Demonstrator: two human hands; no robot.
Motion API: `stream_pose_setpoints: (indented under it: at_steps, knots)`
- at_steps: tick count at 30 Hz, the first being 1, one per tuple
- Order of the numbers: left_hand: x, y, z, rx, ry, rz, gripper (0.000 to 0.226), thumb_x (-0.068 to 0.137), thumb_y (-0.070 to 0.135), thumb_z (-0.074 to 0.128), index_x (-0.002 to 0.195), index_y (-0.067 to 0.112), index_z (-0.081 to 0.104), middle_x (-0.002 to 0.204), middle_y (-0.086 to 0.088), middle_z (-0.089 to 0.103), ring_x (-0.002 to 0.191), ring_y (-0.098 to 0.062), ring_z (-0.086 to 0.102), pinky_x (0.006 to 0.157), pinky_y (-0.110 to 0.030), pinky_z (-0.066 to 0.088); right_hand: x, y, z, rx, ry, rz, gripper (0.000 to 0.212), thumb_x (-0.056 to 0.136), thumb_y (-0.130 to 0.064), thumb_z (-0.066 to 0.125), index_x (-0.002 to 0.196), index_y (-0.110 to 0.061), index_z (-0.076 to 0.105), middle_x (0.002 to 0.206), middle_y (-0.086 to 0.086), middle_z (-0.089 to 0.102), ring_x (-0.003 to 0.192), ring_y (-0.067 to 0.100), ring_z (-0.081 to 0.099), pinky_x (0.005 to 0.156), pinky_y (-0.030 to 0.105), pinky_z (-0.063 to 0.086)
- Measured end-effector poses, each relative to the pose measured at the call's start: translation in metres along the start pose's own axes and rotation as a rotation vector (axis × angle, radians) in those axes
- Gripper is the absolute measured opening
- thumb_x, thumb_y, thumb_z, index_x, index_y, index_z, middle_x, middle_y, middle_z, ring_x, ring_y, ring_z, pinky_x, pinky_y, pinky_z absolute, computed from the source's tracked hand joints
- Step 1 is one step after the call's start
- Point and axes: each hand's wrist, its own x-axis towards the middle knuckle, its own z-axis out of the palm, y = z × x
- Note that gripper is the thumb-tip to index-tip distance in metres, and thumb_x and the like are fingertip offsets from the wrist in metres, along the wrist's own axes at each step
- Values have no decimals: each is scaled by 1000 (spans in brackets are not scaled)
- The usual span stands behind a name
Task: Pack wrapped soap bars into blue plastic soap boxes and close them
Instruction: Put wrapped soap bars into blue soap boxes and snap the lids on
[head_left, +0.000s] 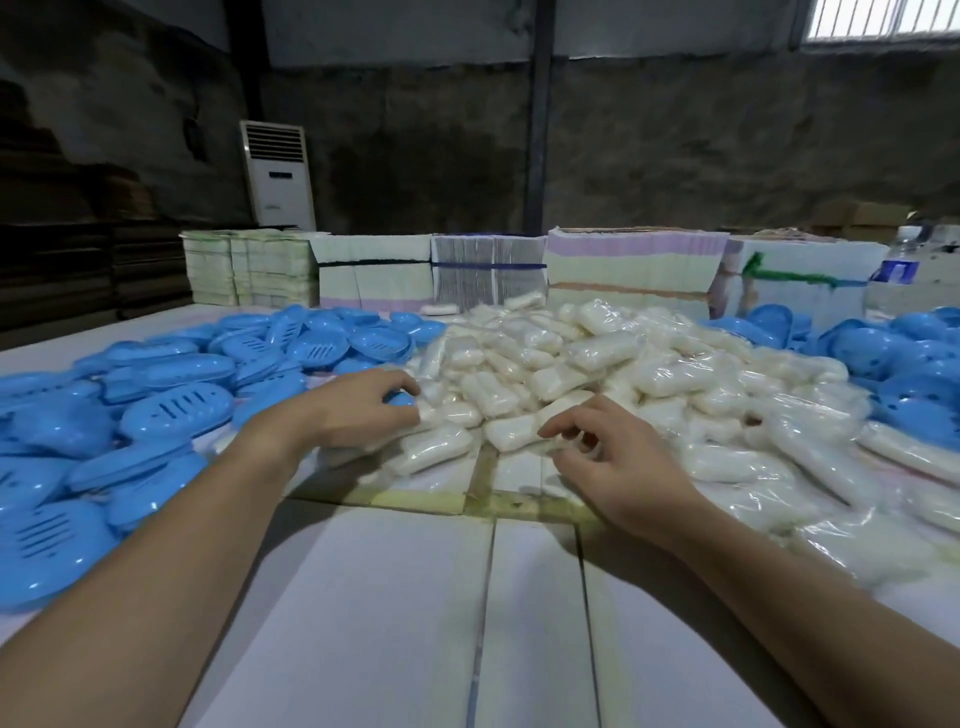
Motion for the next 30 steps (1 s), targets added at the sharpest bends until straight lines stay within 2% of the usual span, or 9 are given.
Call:
stream_pose_setpoints:
  at_steps: [4,8,11,15,18,21,23,27,30]
  knots:
    - [-5,20,6,20,294,94,51,87,55,63,134,36,52,125,10,54,113,-14,49,93,-35,42,1,2,0,56,55,-12,25,84,-8,63,93,-30,69,94,-8,55,88,5,53,77,11,37]
    - [-21,59,16,-463,530,242,45,80,70,61,117,46,51,110,25,56,101,2,55,77,-22,45,7,6,-7,74,180,-4,26,81,-8,63,89,-33,69,91,-13,56,84,3,54,73,15,39]
    - [-34,89,30,-871,398,355,42,76,71,55,112,50,54,113,23,62,102,9,60,78,-10,50,10,15,-26,31,310,44,23,80,-14,61,92,-31,70,89,-14,58,82,3,55,75,23,43]
    - [-41,111,62,-1204,65,370,34,82,46,60,113,31,60,122,-15,63,92,-6,70,73,-21,58,12,32,-58,-244,362,204,20,81,-27,61,99,-32,68,83,-10,60,84,15,56,70,32,41]
    - [-41,109,73,-1169,-30,340,24,91,33,65,113,26,60,123,-11,66,96,-8,71,76,-22,58,10,41,-67,-403,191,347,20,77,-48,63,85,-30,67,76,-9,64,86,19,60,69,33,47]
    - [-35,98,77,-1029,-116,379,49,73,44,86,113,36,59,119,4,69,102,-7,70,84,-22,57,8,39,-63,-600,-8,415,54,67,-76,56,65,-23,65,64,-9,62,76,17,59,61,30,44]
    - [-35,94,78,-862,-170,441,61,62,46,89,114,49,57,116,19,65,103,-3,67,85,-23,57,8,35,-57,-751,-82,404,66,62,-85,49,61,-19,58,65,-8,53,79,19,53,64,33,39]
    - [-37,93,79,-605,-204,541,76,55,55,89,119,61,48,110,31,56,102,0,64,87,-19,55,6,28,-50,-813,-134,436,57,62,-80,48,61,-23,46,79,-4,46,89,23,42,77,40,35]
    - [-34,91,80,-564,-153,543,70,64,42,90,120,56,50,108,24,60,98,-2,64,84,-20,54,5,25,-48,-788,-169,452,45,61,-66,51,73,-23,51,93,0,44,95,24,35,83,43,34]
